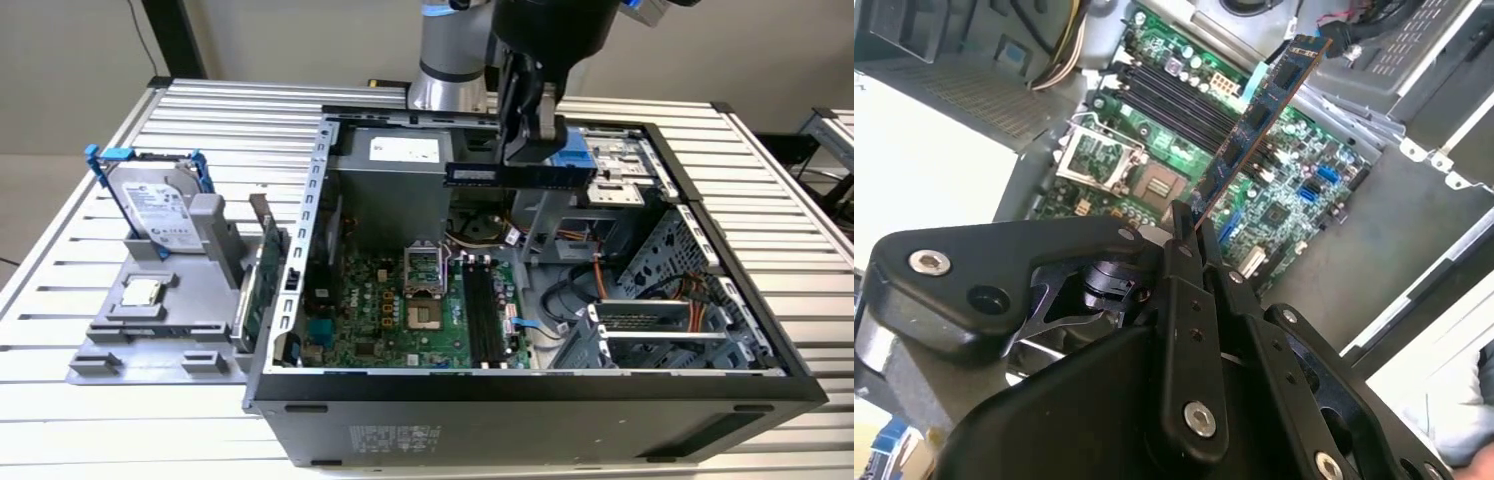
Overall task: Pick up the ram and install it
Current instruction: 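Insert the ram into the slot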
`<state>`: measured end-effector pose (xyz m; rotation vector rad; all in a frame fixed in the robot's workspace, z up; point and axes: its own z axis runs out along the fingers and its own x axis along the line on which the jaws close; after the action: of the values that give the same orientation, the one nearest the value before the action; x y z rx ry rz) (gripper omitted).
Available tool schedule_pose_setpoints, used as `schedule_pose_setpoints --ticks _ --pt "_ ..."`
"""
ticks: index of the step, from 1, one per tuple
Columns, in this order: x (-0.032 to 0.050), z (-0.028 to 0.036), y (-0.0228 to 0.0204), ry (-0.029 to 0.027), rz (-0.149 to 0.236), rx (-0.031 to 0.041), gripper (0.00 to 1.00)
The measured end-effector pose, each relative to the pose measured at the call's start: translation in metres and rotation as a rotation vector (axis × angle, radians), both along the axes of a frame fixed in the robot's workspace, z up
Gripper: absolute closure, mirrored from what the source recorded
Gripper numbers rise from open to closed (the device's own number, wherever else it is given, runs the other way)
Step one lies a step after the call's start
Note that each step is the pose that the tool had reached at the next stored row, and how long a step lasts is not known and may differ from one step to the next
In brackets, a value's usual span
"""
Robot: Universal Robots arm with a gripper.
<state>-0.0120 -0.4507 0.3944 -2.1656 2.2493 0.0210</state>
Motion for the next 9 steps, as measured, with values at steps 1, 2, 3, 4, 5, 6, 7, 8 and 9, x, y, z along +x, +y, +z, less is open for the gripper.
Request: schedule_pose_setpoints --ticks 1,2,3,4,5,6,7,8,9 --pt "0.0 0.0 0.0013 0.0 0.0 0.0 1.0" --pt "0.0 -0.0001 0.0027 0.0 0.0 0.0 1.0" --pt "0.0 -0.0002 0.0042 0.0 0.0 0.0 1.0" --pt "0.0 -0.0003 0.0058 0.0 0.0 0.0 1.0" --pt "0.0 -0.0003 0.0074 0.0 0.0 0.0001 1.0" --pt "0.0 -0.0003 0.0092 0.0001 0.0 0.0 1.0" --pt "0.0 -0.0004 0.0108 0.0 0.0 0.0 1.0" --pt "0.0 -0.0005 0.0124 0.0 0.0 0.0001 1.0" --pt "0.0001 -0.0005 0.014 0.0 0.0 0.0 1.0"
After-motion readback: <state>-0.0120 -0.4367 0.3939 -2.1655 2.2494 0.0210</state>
